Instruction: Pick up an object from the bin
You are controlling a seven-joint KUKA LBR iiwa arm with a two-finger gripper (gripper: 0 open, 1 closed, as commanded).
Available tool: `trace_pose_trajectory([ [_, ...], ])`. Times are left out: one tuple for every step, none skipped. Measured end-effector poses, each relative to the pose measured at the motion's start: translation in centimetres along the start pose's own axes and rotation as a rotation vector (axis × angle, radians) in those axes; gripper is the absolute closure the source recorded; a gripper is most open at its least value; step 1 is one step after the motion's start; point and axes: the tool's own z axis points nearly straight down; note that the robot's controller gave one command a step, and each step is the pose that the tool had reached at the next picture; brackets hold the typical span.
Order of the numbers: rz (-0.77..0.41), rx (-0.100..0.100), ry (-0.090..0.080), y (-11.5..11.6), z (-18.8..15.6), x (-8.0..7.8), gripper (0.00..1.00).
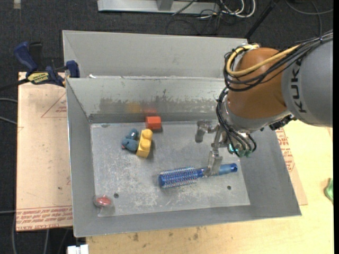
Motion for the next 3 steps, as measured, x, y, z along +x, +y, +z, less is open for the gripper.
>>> trace_pose_trajectory([
  [-0.052, 0.000, 0.000, -0.8, 11.6, 0.8, 0.00],
  [-0.052, 0.000, -0.008, -0.8, 11.1, 0.5, 1.00],
  [0.012, -0.001, -0.014, -0.3, -3.6, 2.5, 1.00],
])
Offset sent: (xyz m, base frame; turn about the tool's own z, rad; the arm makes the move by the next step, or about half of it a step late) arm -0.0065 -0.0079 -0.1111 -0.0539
